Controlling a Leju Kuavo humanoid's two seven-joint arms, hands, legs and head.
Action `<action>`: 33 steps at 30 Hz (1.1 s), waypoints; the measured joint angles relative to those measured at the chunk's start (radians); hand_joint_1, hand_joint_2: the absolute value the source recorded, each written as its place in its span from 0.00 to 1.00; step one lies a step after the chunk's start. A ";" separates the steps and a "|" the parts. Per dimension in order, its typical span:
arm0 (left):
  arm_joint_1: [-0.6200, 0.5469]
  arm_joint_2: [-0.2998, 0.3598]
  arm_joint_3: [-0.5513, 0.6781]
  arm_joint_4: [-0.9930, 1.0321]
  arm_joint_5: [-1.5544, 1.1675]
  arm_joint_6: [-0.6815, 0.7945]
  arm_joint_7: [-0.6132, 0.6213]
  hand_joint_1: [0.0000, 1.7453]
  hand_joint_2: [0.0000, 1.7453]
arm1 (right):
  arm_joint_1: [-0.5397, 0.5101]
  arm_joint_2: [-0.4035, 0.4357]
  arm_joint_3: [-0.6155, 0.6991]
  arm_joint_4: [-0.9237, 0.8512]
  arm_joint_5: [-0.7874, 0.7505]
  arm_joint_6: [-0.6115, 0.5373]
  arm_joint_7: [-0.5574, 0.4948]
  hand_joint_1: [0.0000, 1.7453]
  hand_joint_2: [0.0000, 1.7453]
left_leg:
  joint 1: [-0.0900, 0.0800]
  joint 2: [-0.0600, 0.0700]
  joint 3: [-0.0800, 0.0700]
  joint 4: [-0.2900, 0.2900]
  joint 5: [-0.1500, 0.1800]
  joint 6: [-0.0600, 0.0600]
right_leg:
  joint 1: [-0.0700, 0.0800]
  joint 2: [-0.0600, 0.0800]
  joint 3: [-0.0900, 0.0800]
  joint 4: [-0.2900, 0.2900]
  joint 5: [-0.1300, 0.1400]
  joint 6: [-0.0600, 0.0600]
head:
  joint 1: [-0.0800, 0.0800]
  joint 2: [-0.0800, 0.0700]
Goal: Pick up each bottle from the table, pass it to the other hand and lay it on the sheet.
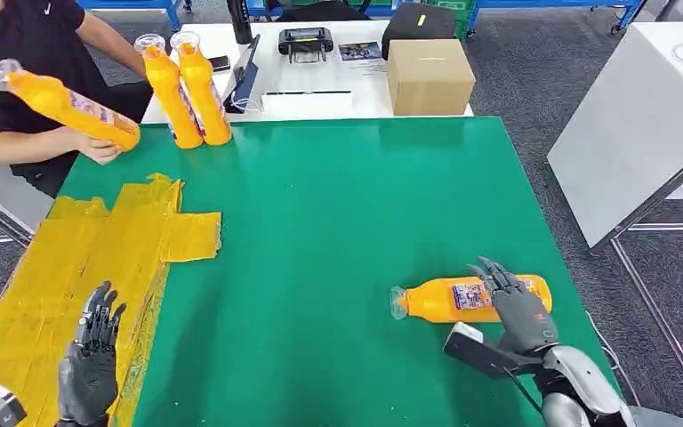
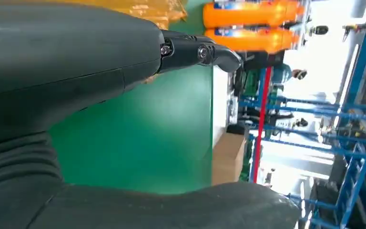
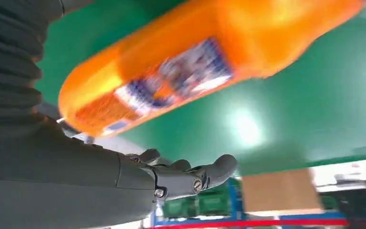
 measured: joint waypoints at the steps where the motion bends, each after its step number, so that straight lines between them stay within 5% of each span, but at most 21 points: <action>1: 0.000 0.003 -0.008 0.000 0.000 0.001 -0.001 0.00 0.00 | -0.008 -0.002 -0.008 0.010 0.000 0.001 0.000 0.00 1.00 | 0.000 0.000 0.000 0.000 0.000 0.000 | 0.000 0.000 0.000 0.000 0.000 0.000 | 0.000 0.000; 20: -0.029 0.082 -0.099 0.029 0.019 0.066 -0.004 0.00 0.00 | -0.138 -0.103 -0.026 0.188 -0.048 0.153 0.039 0.00 1.00 | 0.000 0.000 -0.001 0.000 0.000 0.000 | 0.000 0.000 0.000 0.000 0.000 0.000 | 0.000 0.000; 33: -0.091 0.135 -0.157 0.102 0.053 0.100 -0.005 0.00 0.00 | -0.169 -0.323 0.093 0.252 -0.170 0.343 0.056 0.00 1.00 | 0.000 0.000 -0.001 0.001 0.000 0.000 | 0.000 0.000 0.000 0.000 0.000 0.000 | 0.000 0.000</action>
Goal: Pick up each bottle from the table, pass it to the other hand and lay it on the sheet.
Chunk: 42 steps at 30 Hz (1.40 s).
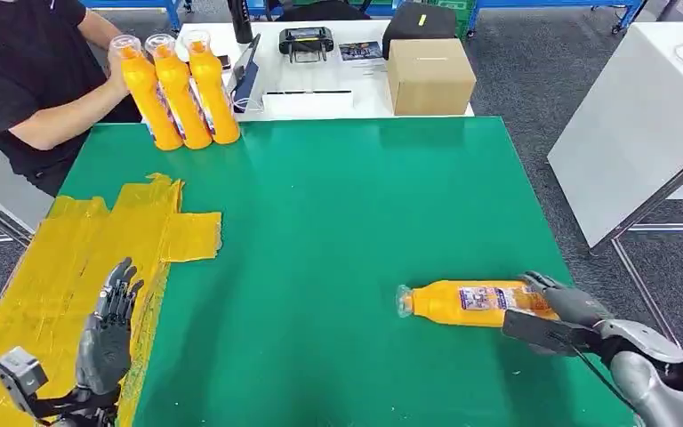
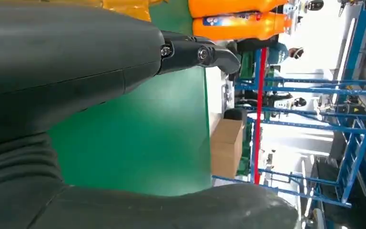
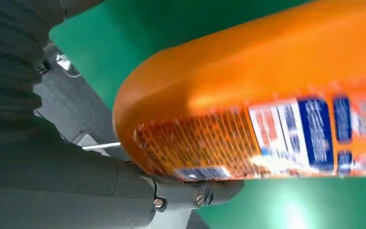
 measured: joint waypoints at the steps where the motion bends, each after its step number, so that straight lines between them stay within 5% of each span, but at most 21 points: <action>1: -0.005 0.002 -0.006 0.006 0.001 0.005 0.000 0.00 0.00 | -0.004 -0.011 0.013 0.007 0.000 0.002 0.000 0.00 1.00 | 0.000 0.000 0.000 0.000 0.000 0.000 | 0.000 0.000 0.000 0.000 0.000 0.000 | 0.000 0.000; 22: 0.024 0.005 -0.019 0.001 0.016 -0.007 0.008 0.00 0.00 | -0.077 0.060 0.126 0.081 0.111 -0.176 0.008 0.00 1.00 | 0.000 0.002 0.001 0.000 0.000 0.000 | 0.001 0.002 0.001 0.000 0.000 0.000 | 0.000 0.000; 41: 0.033 0.003 -0.009 -0.010 0.014 -0.016 0.007 0.00 0.00 | -0.040 0.063 0.129 -0.003 0.029 -0.113 -0.030 0.00 1.00 | 0.000 0.002 0.001 0.000 0.000 0.000 | 0.001 0.001 0.001 0.000 0.000 0.000 | 0.000 0.000; 42: 0.033 0.003 -0.009 -0.010 0.014 -0.016 0.007 0.00 0.00 | -0.040 0.059 0.132 -0.003 0.028 -0.111 -0.029 0.21 1.00 | 0.000 0.002 0.001 0.000 0.000 0.000 | 0.000 0.001 0.001 0.000 0.000 0.000 | 0.000 0.000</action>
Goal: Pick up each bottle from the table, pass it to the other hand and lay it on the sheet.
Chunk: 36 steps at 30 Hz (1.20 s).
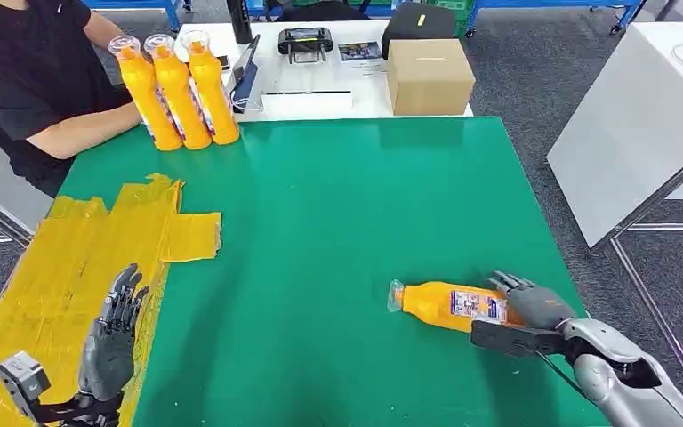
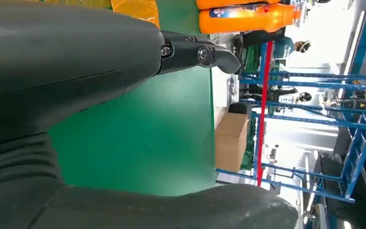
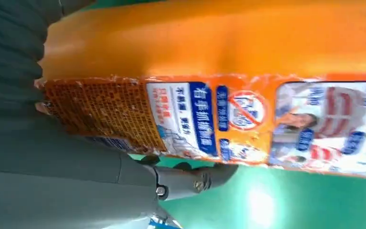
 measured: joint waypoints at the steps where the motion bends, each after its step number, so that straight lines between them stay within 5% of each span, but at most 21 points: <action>1: 0.000 0.000 0.000 0.000 0.000 0.000 0.000 0.00 0.00 | 0.000 -0.003 0.002 0.000 -0.003 0.005 0.002 0.95 1.00 | 0.000 0.000 0.000 0.000 0.000 0.000 | 0.000 0.000 0.000 0.000 0.000 0.000 | 0.000 0.000; 10: -0.016 0.000 -0.004 0.005 0.006 0.017 0.003 0.00 0.00 | 0.001 -0.110 0.042 -0.016 -0.108 0.095 0.032 1.00 1.00 | 0.000 -0.001 0.000 0.000 0.000 0.000 | 0.000 0.000 0.000 0.000 0.000 0.000 | 0.000 0.000; 26: -0.023 0.000 -0.016 0.013 0.021 0.022 0.010 0.00 0.00 | 0.003 -0.167 0.086 -0.035 -0.151 0.109 0.059 1.00 1.00 | 0.000 -0.001 0.001 0.000 0.000 0.000 | 0.000 0.000 0.000 0.000 0.000 0.000 | 0.000 0.000; 31: -0.022 0.000 -0.020 0.014 0.031 0.024 0.013 0.00 0.00 | -0.009 -0.115 0.097 -0.017 -0.135 0.014 0.037 1.00 1.00 | 0.001 0.003 0.003 0.000 0.000 0.000 | 0.001 0.004 0.002 0.000 0.000 0.000 | 0.000 0.000; 36: 0.006 -0.006 -0.014 -0.011 0.045 0.010 0.026 0.00 0.00 | 0.017 0.065 0.074 -0.006 -0.132 -0.181 -0.039 1.00 1.00 | 0.003 0.004 0.002 0.000 0.000 -0.001 | 0.004 0.006 0.001 0.000 0.002 -0.003 | -0.001 0.000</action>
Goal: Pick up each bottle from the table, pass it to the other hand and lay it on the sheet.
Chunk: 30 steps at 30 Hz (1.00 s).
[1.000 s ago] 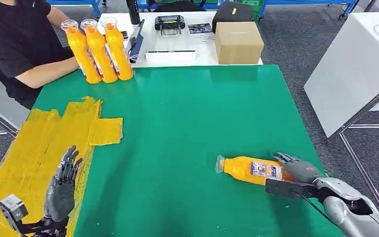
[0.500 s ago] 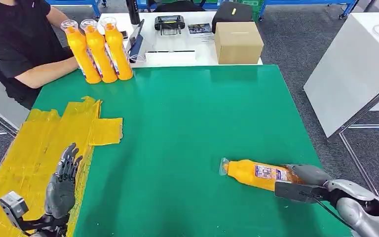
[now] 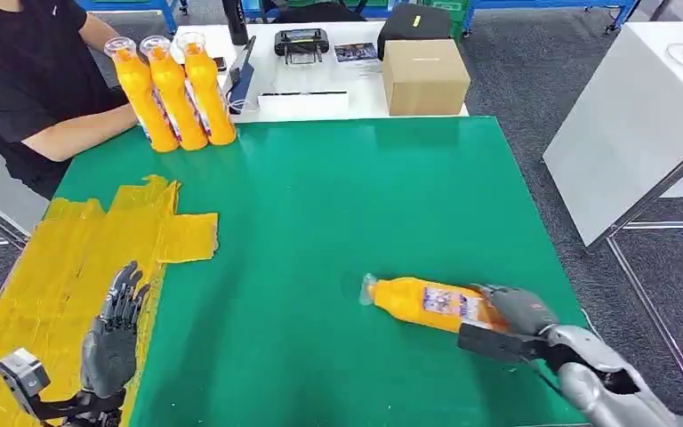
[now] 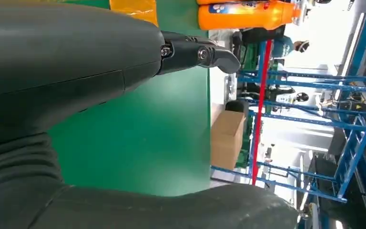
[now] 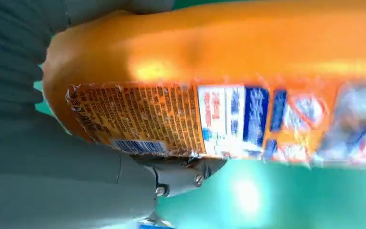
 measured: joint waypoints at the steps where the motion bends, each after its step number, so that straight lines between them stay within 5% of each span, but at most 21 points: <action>1: 0.009 -0.005 0.005 -0.008 0.007 -0.005 0.005 0.00 0.00 | 0.012 0.047 -0.017 -0.009 -0.023 -0.030 -0.027 1.00 1.00 | 0.000 -0.001 0.000 0.000 0.000 0.000 | 0.001 -0.001 0.000 0.000 0.000 0.000 | 0.002 0.000; 6: 0.038 -0.030 0.030 -0.044 0.014 -0.029 0.019 0.00 0.00 | 0.037 0.220 -0.080 -0.077 -0.059 -0.062 -0.055 1.00 1.00 | 0.003 -0.002 -0.002 0.000 0.000 0.000 | 0.002 -0.002 -0.002 0.000 0.000 0.000 | 0.001 0.000; 16: 0.046 -0.043 0.049 -0.058 0.014 -0.032 0.022 0.00 0.00 | 0.056 0.298 -0.128 -0.107 -0.066 -0.061 -0.055 1.00 1.00 | 0.000 -0.001 -0.003 0.000 0.000 0.000 | -0.001 -0.001 -0.002 0.000 0.000 0.000 | 0.001 0.000; 17: 0.046 -0.043 0.052 -0.058 0.014 -0.032 0.022 0.00 1.00 | 0.056 0.302 -0.130 -0.107 -0.072 -0.061 -0.061 1.00 1.00 | 0.000 -0.001 -0.003 0.000 0.000 0.000 | -0.001 -0.001 -0.002 0.000 0.000 0.000 | 0.001 0.000; 30: 0.102 -0.110 -0.022 -0.141 0.214 -0.029 0.221 0.00 1.00 | -0.017 0.575 -0.070 -0.127 -0.286 -0.054 -0.122 1.00 1.00 | 0.003 0.001 -0.004 0.000 0.001 0.000 | 0.002 0.000 -0.003 0.001 0.000 0.000 | 0.001 0.000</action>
